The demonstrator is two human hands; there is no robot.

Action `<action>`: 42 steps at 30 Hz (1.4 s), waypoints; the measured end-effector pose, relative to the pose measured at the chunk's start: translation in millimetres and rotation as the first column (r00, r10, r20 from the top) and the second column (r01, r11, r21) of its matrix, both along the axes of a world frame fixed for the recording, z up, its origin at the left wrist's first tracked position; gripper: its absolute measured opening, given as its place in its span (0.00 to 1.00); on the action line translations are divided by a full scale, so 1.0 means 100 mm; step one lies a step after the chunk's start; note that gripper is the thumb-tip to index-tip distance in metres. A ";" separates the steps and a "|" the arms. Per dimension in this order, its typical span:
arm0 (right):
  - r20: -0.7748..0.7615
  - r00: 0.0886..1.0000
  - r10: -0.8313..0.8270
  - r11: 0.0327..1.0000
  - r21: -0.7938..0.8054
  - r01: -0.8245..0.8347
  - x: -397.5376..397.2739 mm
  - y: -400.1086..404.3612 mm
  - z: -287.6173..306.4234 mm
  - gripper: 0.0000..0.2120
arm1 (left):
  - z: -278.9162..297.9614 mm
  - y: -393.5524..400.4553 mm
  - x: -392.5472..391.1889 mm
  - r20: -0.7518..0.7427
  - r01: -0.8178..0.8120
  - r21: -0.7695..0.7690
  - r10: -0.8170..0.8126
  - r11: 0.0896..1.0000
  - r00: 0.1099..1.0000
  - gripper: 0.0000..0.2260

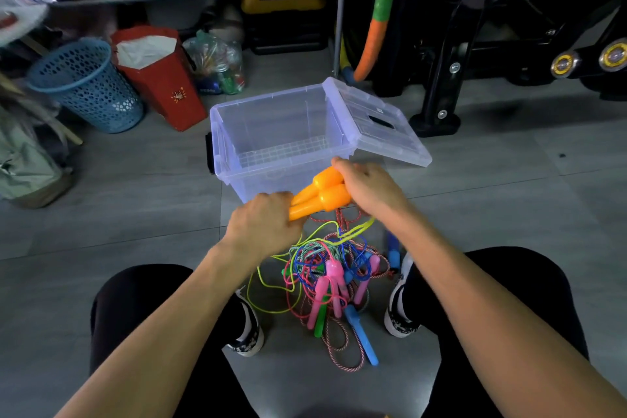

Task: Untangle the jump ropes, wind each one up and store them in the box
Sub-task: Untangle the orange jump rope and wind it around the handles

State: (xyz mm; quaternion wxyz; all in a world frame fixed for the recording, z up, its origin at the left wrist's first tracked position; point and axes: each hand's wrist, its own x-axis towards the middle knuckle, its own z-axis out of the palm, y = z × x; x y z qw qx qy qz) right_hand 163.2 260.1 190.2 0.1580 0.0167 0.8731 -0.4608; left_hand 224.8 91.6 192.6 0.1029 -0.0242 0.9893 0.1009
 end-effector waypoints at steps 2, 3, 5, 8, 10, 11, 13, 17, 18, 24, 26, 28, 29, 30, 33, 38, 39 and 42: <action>0.027 0.989 0.146 0.989 -0.003 -0.146 -0.01 0.16 0.11 0.27 | 0.02 -0.09 -0.02 0.205 -0.041 0.250 -0.011 0.967 0.979 0.13; 0.025 0.975 0.221 0.975 -0.007 -0.221 -0.01 0.23 0.14 0.28 | 0.03 -0.12 -0.03 0.257 -0.042 0.333 -0.048 0.942 0.965 0.13; 0.023 0.943 0.331 0.943 -0.015 -0.331 -0.01 0.31 0.17 0.30 | 0.05 -0.17 -0.03 0.326 -0.033 0.418 -0.117 0.908 0.938 0.13; 0.022 0.903 0.428 0.900 -0.097 -0.425 -0.05 0.44 0.28 0.27 | 0.11 -0.23 -0.02 0.396 -0.061 0.518 -0.176 0.853 0.901 0.13; -0.025 0.885 0.466 0.868 -0.181 -0.462 -0.10 0.54 0.37 0.17 | 0.14 -0.25 -0.01 0.406 -0.134 0.612 -0.164 0.779 0.899 0.12; -0.054 0.880 0.473 0.858 -0.200 -0.473 -0.14 0.59 0.40 0.13 | 0.14 -0.27 -0.01 0.404 -0.165 0.644 -0.149 0.747 0.902 0.11; -0.123 0.889 0.442 0.872 -0.173 -0.458 -0.19 0.62 0.38 0.11 | 0.13 -0.30 -0.02 0.396 -0.172 0.648 -0.135 0.742 0.908 0.09; -0.240 0.936 0.257 0.942 -0.154 -0.298 -0.22 0.48 0.24 0.13 | 0.12 -0.30 -0.04 0.352 -0.047 0.608 -0.217 0.792 0.910 0.11; -0.240 0.951 0.196 0.948 -0.201 -0.247 -0.24 0.43 0.20 0.14 | 0.15 -0.29 -0.03 0.348 -0.029 0.652 -0.265 0.758 0.899 0.11; -0.114 0.979 0.167 0.859 -0.470 -0.202 -0.18 0.10 -0.12 0.18 | 0.23 -0.31 0.01 0.335 -0.231 0.914 -0.296 0.335 0.895 0.08; -0.090 0.982 0.167 0.883 -0.430 -0.190 -0.15 0.05 -0.18 0.17 | 0.21 -0.30 -0.01 0.340 -0.309 0.932 -0.166 0.190 0.925 0.08; -0.134 0.971 0.197 0.931 -0.286 -0.229 -0.13 0.04 -0.20 0.17 | 0.21 -0.31 -0.06 0.343 -0.340 0.935 -0.016 0.098 0.939 0.08; -0.181 0.956 0.232 0.946 -0.187 -0.265 -0.12 0.03 -0.20 0.17 | 0.21 -0.32 -0.09 0.347 -0.351 0.932 0.057 0.093 0.936 0.08; -0.226 0.932 0.283 0.948 -0.082 -0.308 -0.09 0.01 -0.19 0.17 | 0.20 -0.33 -0.11 0.355 -0.367 0.924 0.123 0.103 0.927 0.09; -0.209 0.860 0.465 0.881 0.201 -0.428 0.05 -0.05 -0.18 0.15 | 0.15 -0.34 -0.20 0.403 -0.470 0.861 0.302 0.197 0.864 0.09; -0.122 0.712 0.692 0.602 0.641 -0.476 0.31 -0.11 -0.05 0.11 | -0.07 -0.28 -0.25 0.173 -0.293 0.300 0.250 0.908 0.953 0.10; -0.108 0.683 0.722 0.562 0.667 -0.489 0.33 -0.10 0.02 0.10 | -0.10 -0.22 -0.23 0.148 -0.229 0.153 0.207 0.961 0.967 0.08; -0.073 0.657 0.751 0.501 0.710 -0.494 0.25 -0.01 0.20 0.07 | -0.09 -0.05 -0.20 0.064 -0.049 -0.172 0.061 0.984 0.996 0.12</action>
